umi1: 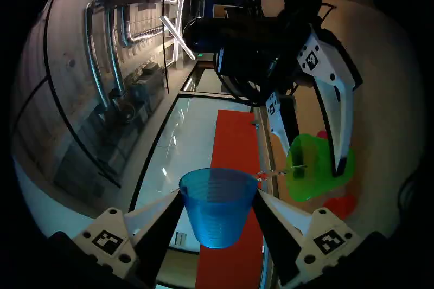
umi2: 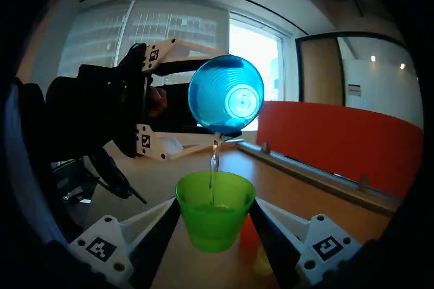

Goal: Pour water

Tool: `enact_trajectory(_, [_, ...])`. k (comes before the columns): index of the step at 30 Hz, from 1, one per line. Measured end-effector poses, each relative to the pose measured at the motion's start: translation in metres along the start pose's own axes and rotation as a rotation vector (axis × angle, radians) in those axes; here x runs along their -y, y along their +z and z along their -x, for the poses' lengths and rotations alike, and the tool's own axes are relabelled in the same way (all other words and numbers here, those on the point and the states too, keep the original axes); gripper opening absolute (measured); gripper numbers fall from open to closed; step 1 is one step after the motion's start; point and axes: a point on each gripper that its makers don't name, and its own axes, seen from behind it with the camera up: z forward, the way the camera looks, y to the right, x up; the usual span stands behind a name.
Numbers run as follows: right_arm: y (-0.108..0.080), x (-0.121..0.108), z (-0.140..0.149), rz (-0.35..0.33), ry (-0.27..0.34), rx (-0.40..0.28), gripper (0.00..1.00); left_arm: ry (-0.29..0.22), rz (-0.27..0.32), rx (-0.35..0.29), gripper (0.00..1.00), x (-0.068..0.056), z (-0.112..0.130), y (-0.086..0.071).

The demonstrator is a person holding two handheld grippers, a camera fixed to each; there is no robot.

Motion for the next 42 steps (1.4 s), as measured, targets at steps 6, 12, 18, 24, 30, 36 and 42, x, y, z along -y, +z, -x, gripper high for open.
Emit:
enact_trajectory(6, [0.000, -0.001, 0.001, 0.003, -0.001, 0.001, 0.89, 0.034, -0.003, 0.000, 0.85, 0.002, -0.001, 0.000])
enact_trajectory(12, [0.000, -0.001, 0.001, 0.002, 0.000, 0.000, 0.90, 0.057, -0.003, -0.002, 0.85, 0.000, -0.002, 0.000])
enact_trajectory(18, [0.001, -0.002, 0.002, 0.003, 0.000, 0.000, 0.89, 0.076, -0.004, -0.001, 0.85, -0.001, -0.003, 0.000])
enact_trajectory(24, [0.001, -0.002, 0.001, 0.004, 0.001, 0.000, 0.90, 0.074, -0.004, -0.002, 0.85, -0.001, -0.002, 0.000])
enact_trajectory(30, [0.001, -0.002, 0.001, 0.004, 0.001, 0.000, 0.89, 0.072, 0.001, -0.002, 0.85, -0.002, -0.001, 0.001])
enact_trajectory(36, [0.001, -0.001, 0.001, 0.003, -0.001, 0.002, 0.89, 0.035, -0.004, 0.005, 0.85, 0.001, 0.002, 0.001])
enact_trajectory(42, [0.000, 0.000, -0.003, 0.004, -0.003, -0.005, 0.89, -0.028, -0.008, 0.025, 0.85, 0.003, 0.011, 0.001])
